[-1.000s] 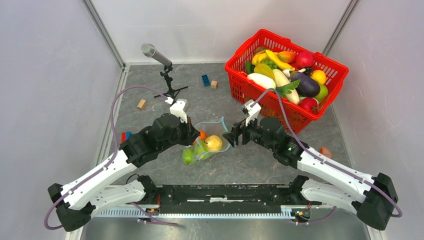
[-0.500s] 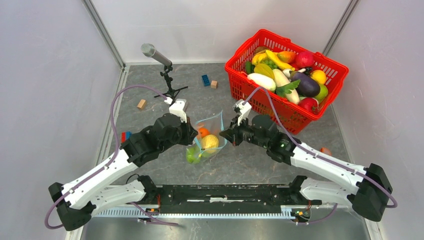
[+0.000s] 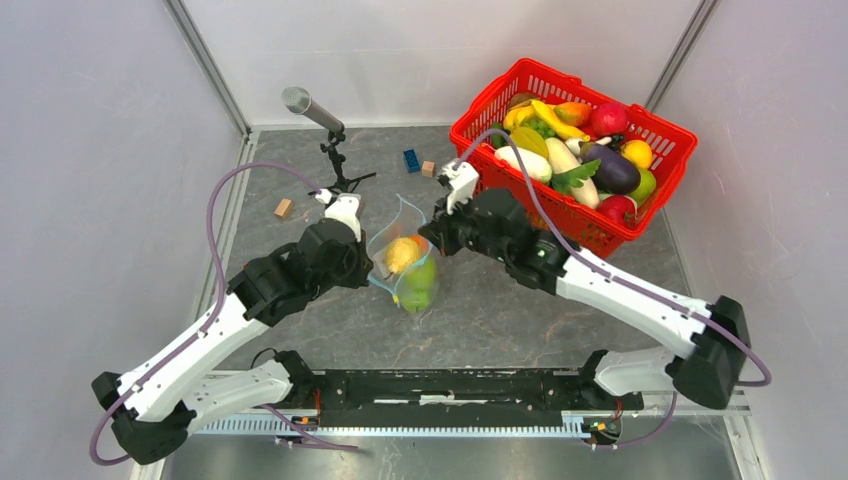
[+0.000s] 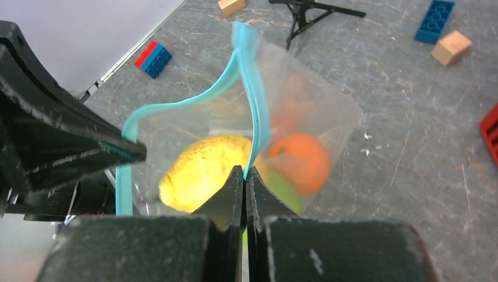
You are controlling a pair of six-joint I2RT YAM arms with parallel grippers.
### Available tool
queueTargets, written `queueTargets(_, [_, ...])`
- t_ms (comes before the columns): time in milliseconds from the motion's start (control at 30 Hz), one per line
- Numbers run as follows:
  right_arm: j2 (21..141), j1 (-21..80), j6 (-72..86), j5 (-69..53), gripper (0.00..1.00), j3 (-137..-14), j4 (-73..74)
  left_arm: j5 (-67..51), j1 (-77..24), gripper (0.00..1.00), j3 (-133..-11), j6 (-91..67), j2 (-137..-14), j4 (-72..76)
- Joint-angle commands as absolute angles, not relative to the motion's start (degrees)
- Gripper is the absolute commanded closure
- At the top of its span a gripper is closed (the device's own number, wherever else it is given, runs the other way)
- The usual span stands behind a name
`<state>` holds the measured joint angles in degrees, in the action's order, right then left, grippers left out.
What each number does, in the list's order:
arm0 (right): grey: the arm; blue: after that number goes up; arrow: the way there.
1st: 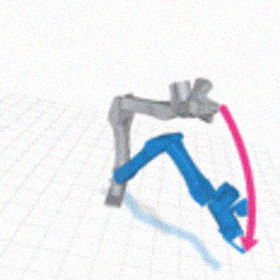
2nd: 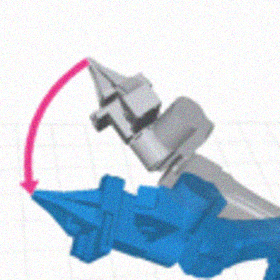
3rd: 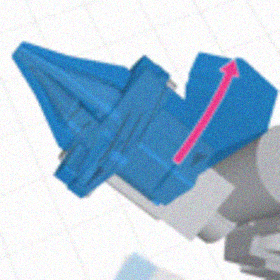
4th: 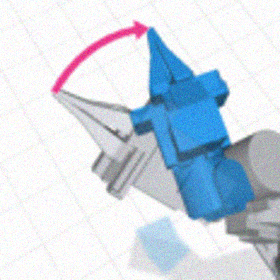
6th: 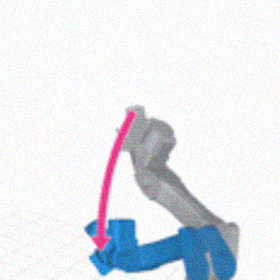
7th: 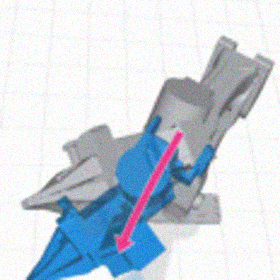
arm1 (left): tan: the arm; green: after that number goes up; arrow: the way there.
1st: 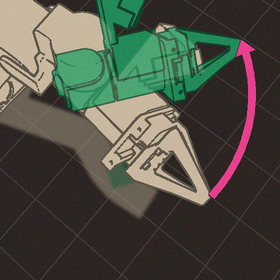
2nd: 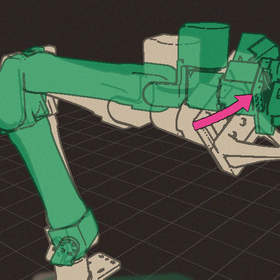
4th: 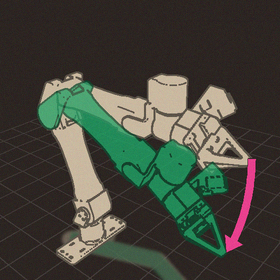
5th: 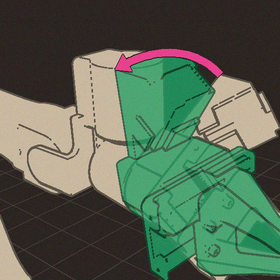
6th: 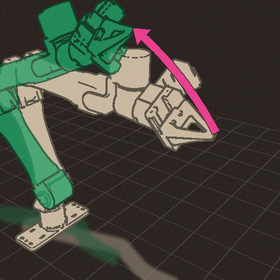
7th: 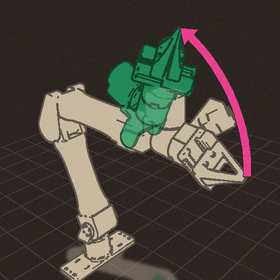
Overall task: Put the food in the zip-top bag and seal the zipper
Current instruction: Adjust the zipper food storage bag at the center of the board.
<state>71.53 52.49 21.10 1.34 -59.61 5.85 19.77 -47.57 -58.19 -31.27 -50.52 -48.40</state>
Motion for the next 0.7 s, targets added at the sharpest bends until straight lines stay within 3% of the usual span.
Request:
queueTargets(0, [72.6, 53.6, 12.8, -9.0, 1.00, -65.1, 6.0, 4.2, -47.4, 0.98, -66.4, -24.8, -53.7, -48.9])
queueTargets(100, [68.9, 53.7, 15.7, -8.1, 0.98, -59.8, -4.2, 6.9, -47.3, 0.98, -70.3, -24.9, -54.4, -50.8])
queueTargets(200, [72.6, 53.6, 15.5, 5.9, 0.98, -65.7, 7.4, 10.6, -47.3, 0.98, -71.7, -24.7, -54.0, -52.9])
queueTargets(267, [75.6, 53.6, 14.4, 8.3, 0.98, -69.0, 12.9, 11.4, -47.3, 0.98, -72.4, -24.2, -54.5, -55.1])
queueTargets(467, [74.8, 53.6, 15.1, 3.6, 0.98, -67.0, 9.4, 11.0, -47.3, 0.98, -72.5, -24.1, -56.7, -58.0])
queueTargets(600, [64.4, 53.7, 19.0, -6.3, 0.96, -59.1, -3.9, 6.6, -47.4, 0.98, -80.9, -25.7, -57.5, -65.3])
queueTargets(667, [62.1, 53.6, 19.5, -3.9, 0.95, -57.2, -4.8, 8.2, -47.4, 0.98, -78.8, -25.0, -54.4, -61.9])
